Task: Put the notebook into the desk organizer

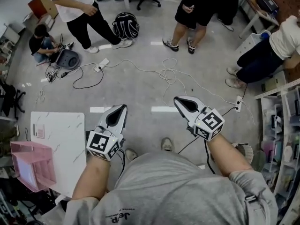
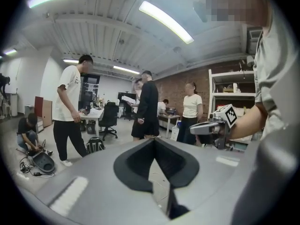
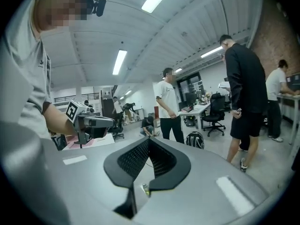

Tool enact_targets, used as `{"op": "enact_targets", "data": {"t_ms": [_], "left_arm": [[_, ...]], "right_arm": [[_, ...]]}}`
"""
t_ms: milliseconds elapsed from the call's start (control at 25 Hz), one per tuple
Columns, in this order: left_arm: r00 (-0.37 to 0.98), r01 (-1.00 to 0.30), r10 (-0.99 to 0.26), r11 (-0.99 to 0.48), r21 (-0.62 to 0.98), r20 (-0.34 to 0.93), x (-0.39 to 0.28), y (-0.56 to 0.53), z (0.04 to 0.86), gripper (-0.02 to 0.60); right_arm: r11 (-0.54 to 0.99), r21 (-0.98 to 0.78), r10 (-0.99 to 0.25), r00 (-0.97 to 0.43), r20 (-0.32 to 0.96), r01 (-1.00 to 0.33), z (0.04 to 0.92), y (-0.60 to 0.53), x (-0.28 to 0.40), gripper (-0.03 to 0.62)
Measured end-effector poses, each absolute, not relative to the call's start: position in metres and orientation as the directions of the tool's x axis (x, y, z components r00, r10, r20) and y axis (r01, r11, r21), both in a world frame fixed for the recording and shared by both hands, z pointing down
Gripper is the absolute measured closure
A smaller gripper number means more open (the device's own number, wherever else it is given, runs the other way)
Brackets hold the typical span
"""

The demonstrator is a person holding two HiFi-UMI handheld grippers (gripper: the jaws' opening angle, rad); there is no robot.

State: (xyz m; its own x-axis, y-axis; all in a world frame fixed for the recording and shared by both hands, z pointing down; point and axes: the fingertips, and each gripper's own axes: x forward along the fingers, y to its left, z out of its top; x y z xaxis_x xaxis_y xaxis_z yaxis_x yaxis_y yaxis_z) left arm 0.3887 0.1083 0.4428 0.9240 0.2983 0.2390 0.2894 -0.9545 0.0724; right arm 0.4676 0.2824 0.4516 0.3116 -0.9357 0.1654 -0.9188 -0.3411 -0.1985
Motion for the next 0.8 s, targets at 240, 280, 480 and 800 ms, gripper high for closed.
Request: {"op": "enact_targets", "data": {"t_ms": [240, 280, 480, 800], "left_arm": [[0.893, 0.375, 0.381, -0.924, 0.070, 0.241, 0.416, 0.126, 0.449, 0.523], [0.888, 0.390, 0.395, -0.918, 0.069, 0.234, 0.418, 0.123, 0.448, 0.523], [0.869, 0.441, 0.452, -0.892, 0.100, 0.200, 0.417, 0.104, 0.447, 0.525], [0.890, 0.405, 0.419, -0.908, 0.110, 0.179, 0.406, 0.072, 0.440, 0.525]], "right_arm": [[-0.456, -0.211, -0.889, 0.432, 0.151, -0.865, 0.454, 0.318, 0.485, 0.592], [-0.469, -0.208, -0.882, 0.446, 0.153, -0.858, 0.454, 0.316, 0.483, 0.592], [-0.530, -0.203, -0.847, 0.506, 0.161, -0.823, 0.451, 0.296, 0.466, 0.592], [-0.503, -0.206, -0.863, 0.476, 0.168, -0.839, 0.441, 0.260, 0.465, 0.594]]}}
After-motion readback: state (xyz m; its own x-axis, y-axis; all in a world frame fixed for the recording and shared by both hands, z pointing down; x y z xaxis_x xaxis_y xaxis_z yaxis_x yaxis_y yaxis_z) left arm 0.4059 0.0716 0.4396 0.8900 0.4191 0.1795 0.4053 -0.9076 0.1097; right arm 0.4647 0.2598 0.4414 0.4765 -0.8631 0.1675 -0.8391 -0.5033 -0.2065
